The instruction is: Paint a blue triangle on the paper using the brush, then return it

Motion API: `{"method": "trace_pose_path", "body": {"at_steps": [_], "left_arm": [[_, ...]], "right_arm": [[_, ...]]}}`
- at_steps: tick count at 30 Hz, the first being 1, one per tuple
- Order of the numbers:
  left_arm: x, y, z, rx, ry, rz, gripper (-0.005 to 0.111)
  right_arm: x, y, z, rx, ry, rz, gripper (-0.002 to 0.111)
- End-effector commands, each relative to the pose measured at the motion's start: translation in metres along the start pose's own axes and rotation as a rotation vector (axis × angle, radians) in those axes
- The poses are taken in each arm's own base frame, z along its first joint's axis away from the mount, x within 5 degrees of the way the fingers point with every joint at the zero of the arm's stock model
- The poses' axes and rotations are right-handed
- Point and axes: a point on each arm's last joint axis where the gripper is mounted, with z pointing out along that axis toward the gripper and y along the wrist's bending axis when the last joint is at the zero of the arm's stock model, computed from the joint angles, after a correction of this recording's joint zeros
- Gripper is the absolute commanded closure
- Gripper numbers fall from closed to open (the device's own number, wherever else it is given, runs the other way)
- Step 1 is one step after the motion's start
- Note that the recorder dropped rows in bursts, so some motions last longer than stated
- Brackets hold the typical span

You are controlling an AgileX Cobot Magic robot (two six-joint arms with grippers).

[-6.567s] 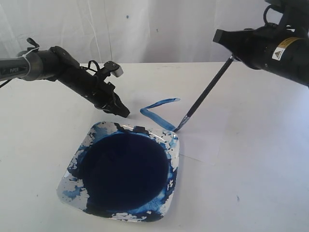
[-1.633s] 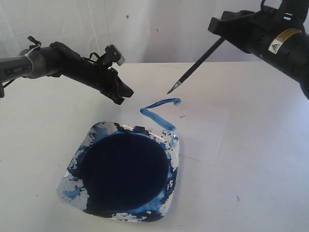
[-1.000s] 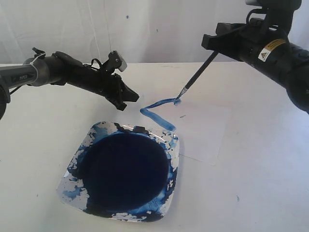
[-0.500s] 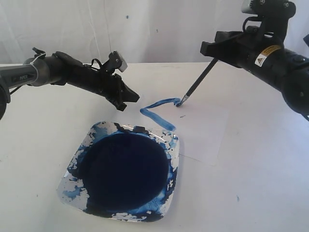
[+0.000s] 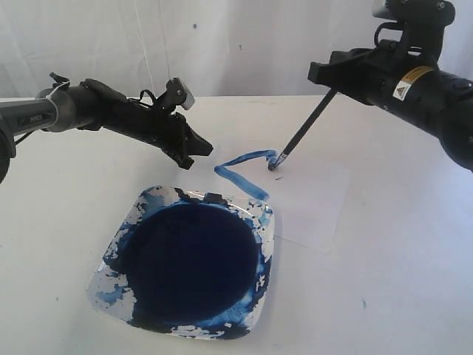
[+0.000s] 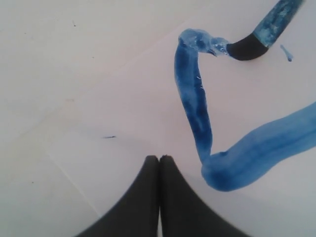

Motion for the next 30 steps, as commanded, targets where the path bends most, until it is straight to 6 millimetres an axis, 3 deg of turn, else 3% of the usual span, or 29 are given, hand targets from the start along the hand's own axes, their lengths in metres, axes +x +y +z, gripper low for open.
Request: {"method": "trace_pose_path", "body": {"at_steps": [1, 15, 30], "left_arm": [[-0.006, -0.002, 0.0, 0.006, -0.022, 0.013, 0.107], [-0.006, -0.002, 0.0, 0.004, -0.022, 0.013, 0.107], [-0.006, -0.001, 0.0, -0.003, -0.022, 0.013, 0.107]], "right_arm": [[-0.007, 0.002, -0.007, 0.004, 0.029, 0.004, 0.107], [-0.006, 0.001, -0.013, 0.046, 0.098, 0.077, 0.107], [0.003, 0.022, -0.014, 0.004, 0.168, 0.065, 0.107]]}}
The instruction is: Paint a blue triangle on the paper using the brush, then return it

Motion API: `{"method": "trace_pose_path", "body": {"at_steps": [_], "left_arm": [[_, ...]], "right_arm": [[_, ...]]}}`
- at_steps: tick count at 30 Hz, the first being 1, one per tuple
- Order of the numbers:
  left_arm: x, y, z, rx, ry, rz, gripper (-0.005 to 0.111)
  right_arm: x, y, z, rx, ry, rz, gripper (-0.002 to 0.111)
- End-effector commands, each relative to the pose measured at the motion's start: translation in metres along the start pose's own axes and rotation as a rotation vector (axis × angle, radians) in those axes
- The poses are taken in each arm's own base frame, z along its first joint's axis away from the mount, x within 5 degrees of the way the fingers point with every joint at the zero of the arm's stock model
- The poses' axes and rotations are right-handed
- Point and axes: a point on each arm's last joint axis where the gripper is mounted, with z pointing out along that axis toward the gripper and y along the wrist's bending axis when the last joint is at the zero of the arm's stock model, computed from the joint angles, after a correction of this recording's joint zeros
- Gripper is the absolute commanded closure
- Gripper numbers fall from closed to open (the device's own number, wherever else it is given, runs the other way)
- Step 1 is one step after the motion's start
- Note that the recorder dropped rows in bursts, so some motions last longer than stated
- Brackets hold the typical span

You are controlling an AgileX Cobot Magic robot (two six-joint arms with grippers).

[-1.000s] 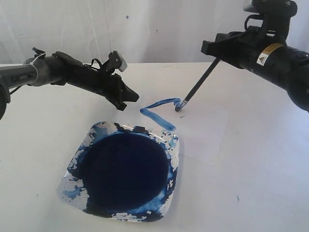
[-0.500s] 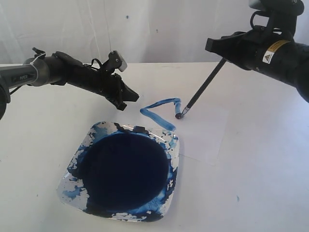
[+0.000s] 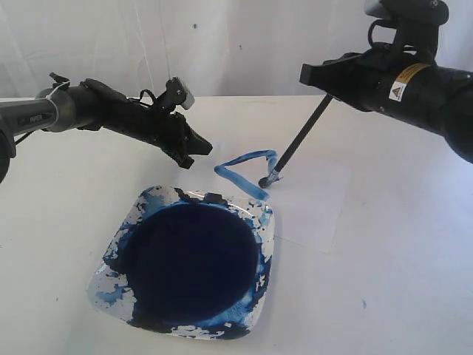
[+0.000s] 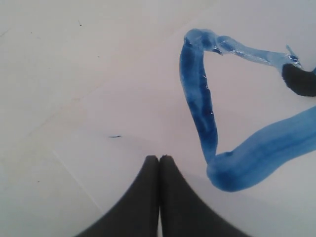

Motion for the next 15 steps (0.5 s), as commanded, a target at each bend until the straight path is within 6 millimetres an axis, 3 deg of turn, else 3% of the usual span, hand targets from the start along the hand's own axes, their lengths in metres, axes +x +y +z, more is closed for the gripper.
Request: {"method": "trace_pose_path", "body": {"at_steps": [1, 9, 15], "left_arm": [[-0.006, -0.002, 0.0, 0.01, -0.022, 0.013, 0.107], [-0.006, -0.002, 0.0, 0.008, -0.022, 0.009, 0.107], [-0.006, -0.002, 0.0, 0.008, -0.021, 0.011, 0.107]], "right_arm": [[0.006, 0.001, -0.001, 0.025, 0.062, 0.016, 0.107], [-0.01, 0.004, -0.021, 0.044, 0.05, 0.013, 0.107], [-0.011, 0.004, -0.022, 0.046, 0.05, 0.015, 0.107]]}}
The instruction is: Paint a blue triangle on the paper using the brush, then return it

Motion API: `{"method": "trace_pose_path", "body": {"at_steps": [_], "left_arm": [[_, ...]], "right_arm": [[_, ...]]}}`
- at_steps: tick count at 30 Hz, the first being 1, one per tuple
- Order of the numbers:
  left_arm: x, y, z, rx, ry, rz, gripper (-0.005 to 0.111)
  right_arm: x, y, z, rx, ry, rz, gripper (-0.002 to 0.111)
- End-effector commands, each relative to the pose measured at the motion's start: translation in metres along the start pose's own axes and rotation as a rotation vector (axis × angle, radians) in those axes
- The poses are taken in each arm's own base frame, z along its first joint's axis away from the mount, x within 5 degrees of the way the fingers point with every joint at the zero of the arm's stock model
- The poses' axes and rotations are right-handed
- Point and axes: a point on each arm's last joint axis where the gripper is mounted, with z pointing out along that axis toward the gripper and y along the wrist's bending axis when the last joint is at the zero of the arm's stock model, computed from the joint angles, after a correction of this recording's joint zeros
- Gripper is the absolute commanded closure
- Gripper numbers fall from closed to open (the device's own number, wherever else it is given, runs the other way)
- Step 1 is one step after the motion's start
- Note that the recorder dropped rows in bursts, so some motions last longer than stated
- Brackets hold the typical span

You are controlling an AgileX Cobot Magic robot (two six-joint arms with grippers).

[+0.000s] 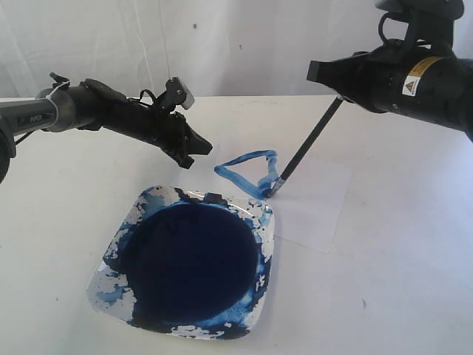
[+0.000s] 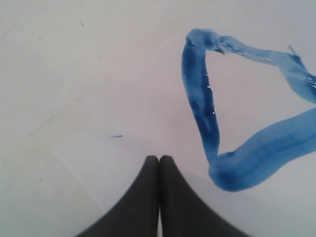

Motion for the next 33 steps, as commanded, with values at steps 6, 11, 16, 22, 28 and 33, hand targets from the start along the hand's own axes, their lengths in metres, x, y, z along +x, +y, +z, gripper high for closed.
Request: {"method": "trace_pose_path", "body": {"at_steps": [6, 11, 16, 22, 28, 33], "left_arm": [[-0.006, -0.002, 0.0, 0.012, -0.021, 0.01, 0.107], [-0.006, -0.002, 0.0, 0.012, -0.021, 0.01, 0.107], [-0.006, -0.002, 0.0, 0.012, -0.021, 0.01, 0.107], [-0.006, -0.003, 0.0, 0.014, -0.023, 0.009, 0.107], [-0.006, -0.003, 0.0, 0.014, -0.023, 0.009, 0.107], [-0.006, -0.003, 0.0, 0.014, -0.023, 0.009, 0.107]], "right_arm": [[-0.006, 0.004, -0.002, -0.034, -0.055, -0.014, 0.107], [-0.009, 0.009, 0.005, -0.097, -0.155, -0.077, 0.107], [-0.009, 0.009, 0.012, -0.105, -0.204, -0.134, 0.107], [-0.009, 0.001, 0.022, -0.037, -0.292, -0.203, 0.107], [0.002, -0.007, 0.039, 0.0, -0.316, -0.157, 0.107], [0.011, -0.011, 0.048, 0.02, -0.301, -0.157, 0.107]]}}
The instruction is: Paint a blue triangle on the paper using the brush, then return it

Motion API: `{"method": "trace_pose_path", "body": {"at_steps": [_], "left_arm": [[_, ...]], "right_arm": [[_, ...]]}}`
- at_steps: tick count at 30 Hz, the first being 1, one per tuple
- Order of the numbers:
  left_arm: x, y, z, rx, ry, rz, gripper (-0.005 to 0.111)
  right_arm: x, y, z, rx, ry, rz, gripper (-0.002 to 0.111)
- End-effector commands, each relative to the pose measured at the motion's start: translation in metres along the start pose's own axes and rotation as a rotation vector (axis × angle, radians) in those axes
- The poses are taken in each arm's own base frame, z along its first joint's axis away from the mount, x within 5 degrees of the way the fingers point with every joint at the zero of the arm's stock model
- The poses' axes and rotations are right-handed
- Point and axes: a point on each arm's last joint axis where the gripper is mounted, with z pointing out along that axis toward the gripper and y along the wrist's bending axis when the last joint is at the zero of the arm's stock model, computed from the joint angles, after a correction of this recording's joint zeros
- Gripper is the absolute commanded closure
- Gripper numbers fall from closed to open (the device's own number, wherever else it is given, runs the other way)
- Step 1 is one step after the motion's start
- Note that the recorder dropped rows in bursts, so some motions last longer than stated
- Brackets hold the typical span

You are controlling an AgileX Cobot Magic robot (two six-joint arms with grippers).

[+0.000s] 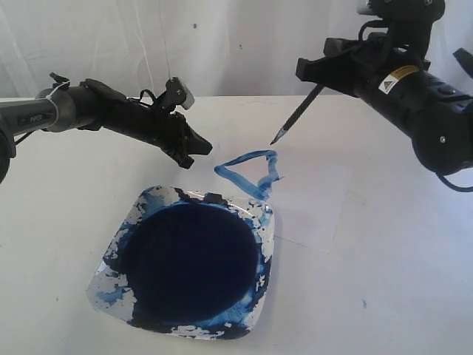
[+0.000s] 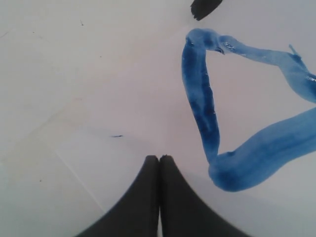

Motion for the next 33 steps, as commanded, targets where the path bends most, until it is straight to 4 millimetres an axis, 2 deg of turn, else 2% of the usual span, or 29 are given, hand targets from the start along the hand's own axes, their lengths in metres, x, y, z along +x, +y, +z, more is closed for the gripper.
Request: {"method": "trace_pose_path", "body": {"at_steps": [1, 10, 18, 33], "left_arm": [[-0.006, -0.003, 0.0, 0.014, -0.023, 0.009, 0.107], [-0.006, -0.002, 0.0, 0.012, -0.022, 0.01, 0.107], [-0.006, -0.002, 0.0, 0.003, -0.022, 0.009, 0.107], [-0.006, -0.001, 0.0, -0.001, -0.021, 0.009, 0.107]], "right_arm": [[0.008, -0.003, 0.005, 0.018, 0.001, -0.011, 0.107], [0.01, -0.003, 0.002, 0.021, 0.065, 0.011, 0.107], [-0.003, -0.001, -0.008, 0.019, 0.085, 0.047, 0.107], [-0.007, 0.001, -0.018, 0.026, 0.18, 0.085, 0.107]]}}
